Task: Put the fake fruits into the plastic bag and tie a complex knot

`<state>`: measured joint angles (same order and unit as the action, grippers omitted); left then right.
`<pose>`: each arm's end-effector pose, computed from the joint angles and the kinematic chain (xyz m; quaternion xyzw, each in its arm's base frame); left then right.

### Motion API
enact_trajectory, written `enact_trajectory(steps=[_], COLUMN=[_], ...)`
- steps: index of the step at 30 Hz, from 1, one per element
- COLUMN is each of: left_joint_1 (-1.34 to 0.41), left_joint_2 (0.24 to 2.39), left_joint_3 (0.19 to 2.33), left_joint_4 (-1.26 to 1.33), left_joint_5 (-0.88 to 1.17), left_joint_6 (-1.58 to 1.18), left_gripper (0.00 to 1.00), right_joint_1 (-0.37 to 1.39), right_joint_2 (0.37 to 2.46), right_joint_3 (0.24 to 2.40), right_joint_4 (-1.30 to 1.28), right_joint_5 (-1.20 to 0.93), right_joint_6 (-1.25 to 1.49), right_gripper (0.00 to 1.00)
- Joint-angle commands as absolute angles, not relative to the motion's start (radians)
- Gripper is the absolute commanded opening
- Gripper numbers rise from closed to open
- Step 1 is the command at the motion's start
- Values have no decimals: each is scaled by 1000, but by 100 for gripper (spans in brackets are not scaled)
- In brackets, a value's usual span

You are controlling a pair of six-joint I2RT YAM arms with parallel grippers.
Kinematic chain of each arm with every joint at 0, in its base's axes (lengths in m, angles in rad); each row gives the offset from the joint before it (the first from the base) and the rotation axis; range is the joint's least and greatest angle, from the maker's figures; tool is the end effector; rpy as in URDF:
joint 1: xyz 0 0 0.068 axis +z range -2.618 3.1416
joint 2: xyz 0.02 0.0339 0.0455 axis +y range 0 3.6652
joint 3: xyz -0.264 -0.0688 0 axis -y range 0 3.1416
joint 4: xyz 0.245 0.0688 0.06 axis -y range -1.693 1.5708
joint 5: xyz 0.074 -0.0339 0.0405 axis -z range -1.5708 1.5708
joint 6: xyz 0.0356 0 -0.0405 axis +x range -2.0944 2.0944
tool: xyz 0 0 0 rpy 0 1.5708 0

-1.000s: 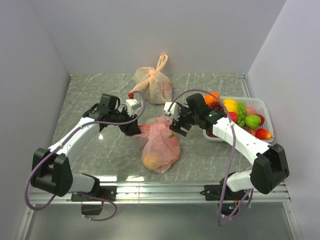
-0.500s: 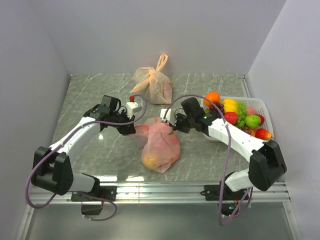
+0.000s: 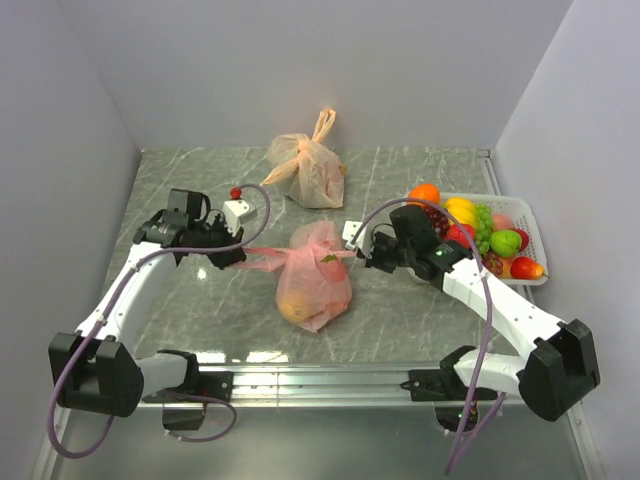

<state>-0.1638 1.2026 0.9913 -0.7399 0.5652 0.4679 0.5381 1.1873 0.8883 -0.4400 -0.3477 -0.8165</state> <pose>0.2313 -0.0575 0.2824 0.3649 0.8430 -0.2182 0.3296 0.2106 0.1398 0.2711 -0.6191 0.6583 0.1015 0.4160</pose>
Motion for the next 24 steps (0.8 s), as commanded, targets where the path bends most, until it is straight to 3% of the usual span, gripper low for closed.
enact_trajectory(steps=[1, 14, 24], left_joint_1=[-29, 34, 90], left_joint_2=[1177, 1221, 1246], left_joint_3=[1043, 871, 1110], left_joint_4=[-888, -765, -821], left_joint_5=[365, 322, 426], left_joint_6=[594, 644, 551], left_gripper=[0, 0, 0], right_joint_1=[399, 339, 339], right_joint_2=[1143, 1233, 1224], right_joint_3=[801, 670, 955], right_joint_4=[-618, -531, -661], right_joint_5=[-109, -149, -233], right_joint_6=[-867, -825, -770], right_gripper=[0, 0, 0])
